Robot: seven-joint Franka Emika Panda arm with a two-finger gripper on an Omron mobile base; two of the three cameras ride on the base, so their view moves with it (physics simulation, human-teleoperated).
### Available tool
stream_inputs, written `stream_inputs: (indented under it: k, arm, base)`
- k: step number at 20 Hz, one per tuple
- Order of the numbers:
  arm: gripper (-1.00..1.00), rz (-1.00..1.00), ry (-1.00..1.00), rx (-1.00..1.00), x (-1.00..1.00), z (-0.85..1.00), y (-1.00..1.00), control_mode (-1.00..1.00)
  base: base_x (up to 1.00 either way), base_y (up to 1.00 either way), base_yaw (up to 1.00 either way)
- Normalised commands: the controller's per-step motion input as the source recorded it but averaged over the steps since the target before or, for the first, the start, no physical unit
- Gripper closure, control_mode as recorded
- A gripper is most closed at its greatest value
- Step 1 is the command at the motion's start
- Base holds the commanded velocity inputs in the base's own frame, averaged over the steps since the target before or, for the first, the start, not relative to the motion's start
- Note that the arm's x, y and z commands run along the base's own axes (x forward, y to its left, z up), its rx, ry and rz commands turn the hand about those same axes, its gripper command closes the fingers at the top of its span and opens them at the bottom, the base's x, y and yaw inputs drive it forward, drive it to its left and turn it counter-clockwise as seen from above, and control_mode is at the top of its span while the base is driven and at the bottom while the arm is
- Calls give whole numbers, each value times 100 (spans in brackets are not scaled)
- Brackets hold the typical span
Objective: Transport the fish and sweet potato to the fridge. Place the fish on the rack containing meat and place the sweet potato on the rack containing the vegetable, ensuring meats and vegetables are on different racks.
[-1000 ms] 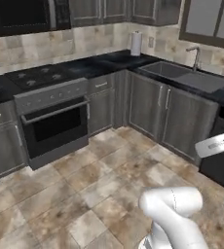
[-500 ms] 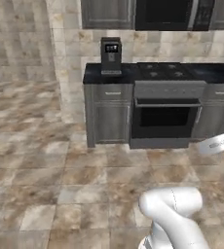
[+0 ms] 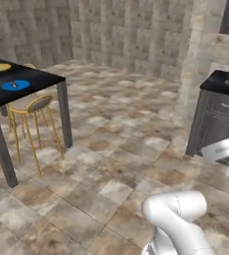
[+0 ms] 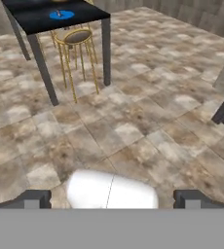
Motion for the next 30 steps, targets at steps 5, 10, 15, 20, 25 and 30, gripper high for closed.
stream_inputs:
  k: [5, 10, 15, 20, 25, 30]
  arm:
    - [-100, 0, 0, 0, 0, 0, 0, 100]
    - [-100, 0, 0, 0, 0, 0, 0, 100]
    - [-100, 0, 0, 0, 0, 0, 0, 100]
    - [-100, 0, 0, 0, 0, 0, 0, 100]
    - [-100, 0, 0, 0, 0, 0, 0, 100]
    - [-100, 0, 0, 0, 0, 0, 0, 100]
  base:
    - [100, -1, 36]
    - [100, -3, 35]
    - [100, -3, 48]
    - [100, -28, 64]
    - [88, -65, 53]
    - [48, -90, 35]
